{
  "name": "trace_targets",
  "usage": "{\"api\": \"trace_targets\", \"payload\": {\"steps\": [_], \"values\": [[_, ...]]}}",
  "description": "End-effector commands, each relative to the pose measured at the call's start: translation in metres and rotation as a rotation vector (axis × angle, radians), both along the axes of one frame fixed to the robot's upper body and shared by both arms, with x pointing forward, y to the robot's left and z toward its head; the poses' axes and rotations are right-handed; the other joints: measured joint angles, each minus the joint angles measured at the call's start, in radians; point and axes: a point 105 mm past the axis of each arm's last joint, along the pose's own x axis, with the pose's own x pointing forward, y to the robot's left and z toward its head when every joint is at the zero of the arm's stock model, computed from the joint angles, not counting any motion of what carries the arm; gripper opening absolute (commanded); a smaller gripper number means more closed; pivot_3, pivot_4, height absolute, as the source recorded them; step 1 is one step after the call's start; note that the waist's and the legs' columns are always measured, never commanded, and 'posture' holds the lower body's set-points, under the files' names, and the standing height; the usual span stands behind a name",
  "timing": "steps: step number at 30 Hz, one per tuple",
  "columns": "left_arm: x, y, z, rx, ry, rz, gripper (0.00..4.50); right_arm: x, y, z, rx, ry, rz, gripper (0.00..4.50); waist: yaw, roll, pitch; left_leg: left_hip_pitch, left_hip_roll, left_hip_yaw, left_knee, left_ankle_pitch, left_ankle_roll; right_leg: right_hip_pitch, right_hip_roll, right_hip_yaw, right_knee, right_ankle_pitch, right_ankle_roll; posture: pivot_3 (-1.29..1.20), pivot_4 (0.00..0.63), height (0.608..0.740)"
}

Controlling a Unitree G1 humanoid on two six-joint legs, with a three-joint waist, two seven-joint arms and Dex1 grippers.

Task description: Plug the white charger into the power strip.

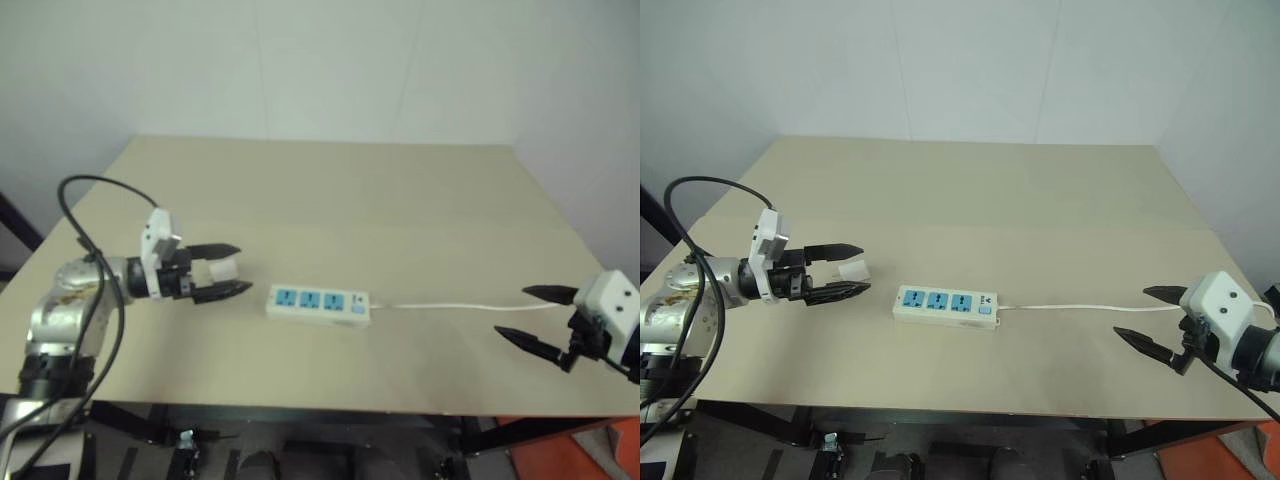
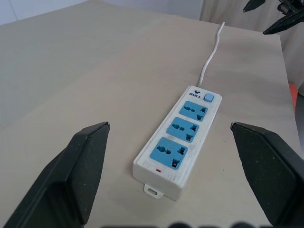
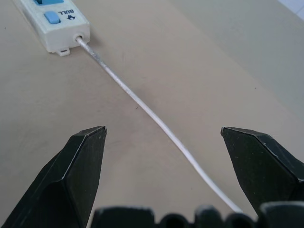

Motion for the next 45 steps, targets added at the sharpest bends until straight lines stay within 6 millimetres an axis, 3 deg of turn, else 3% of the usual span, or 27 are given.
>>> {"api": "trace_targets", "payload": {"steps": [1, 14, 19, 27, 34, 45], "values": [[0.000, -0.004, 0.008, 0.007, -0.042, -0.018, 4.46, 0.001, 0.000, 0.008, -0.011, -0.028, -0.007, 4.50, 0.001, 0.000, 0.000, 0.000, 0.000, 0.000, 0.000, 0.000, 0.000, 0.000, 0.000, 0.000, 0.000, 0.000, 0.000, 0.00, 0.150, 0.740], [0.000, -0.006, 0.010, 0.004, -0.046, -0.032, 4.46, -0.001, 0.003, 0.007, 0.001, -0.024, 0.012, 4.50, 0.008, 0.000, 0.000, 0.000, 0.000, 0.000, 0.000, 0.000, 0.000, 0.000, 0.000, 0.000, 0.000, 0.000, 0.000, 0.00, 0.150, 0.740], [-0.003, 0.003, 0.013, 0.059, -0.050, -0.017, 4.46, 0.012, 0.030, -0.009, 0.017, 0.030, 0.188, 4.50, -0.003, 0.000, 0.000, 0.000, 0.000, 0.000, 0.000, 0.000, 0.000, 0.000, 0.000, 0.000, 0.000, 0.000, 0.000, 0.00, 0.150, 0.740], [-0.007, 0.010, 0.013, 0.091, -0.041, -0.001, 4.46, 0.061, 0.084, -0.024, 0.106, 0.037, 0.441, 4.50, -0.018, 0.000, 0.000, 0.001, 0.001, 0.000, 0.001, 0.000, 0.000, 0.000, 0.001, 0.000, 0.000, 0.001, 0.000, 0.00, 0.150, 0.740], [-0.011, 0.006, 0.020, 0.065, -0.051, -0.006, 4.46, 0.079, 0.138, -0.030, 0.166, 0.067, 0.646, 4.50, -0.010, 0.000, 0.001, -0.003, 0.001, -0.002, 0.000, 0.000, 0.000, -0.002, 0.001, -0.002, 0.000, 0.006, -0.008, 0.00, 0.150, 0.740], [-0.015, 0.009, 0.005, 0.100, -0.030, 0.032, 4.46, 0.097, 0.179, -0.050, 0.203, 0.082, 0.690, 4.50, -0.015, 0.001, 0.001, -0.002, 0.001, -0.003, 0.000, 0.000, 0.000, -0.002, 0.002, -0.003, 0.001, 0.007, -0.009, 0.00, 0.150, 0.740]]}}
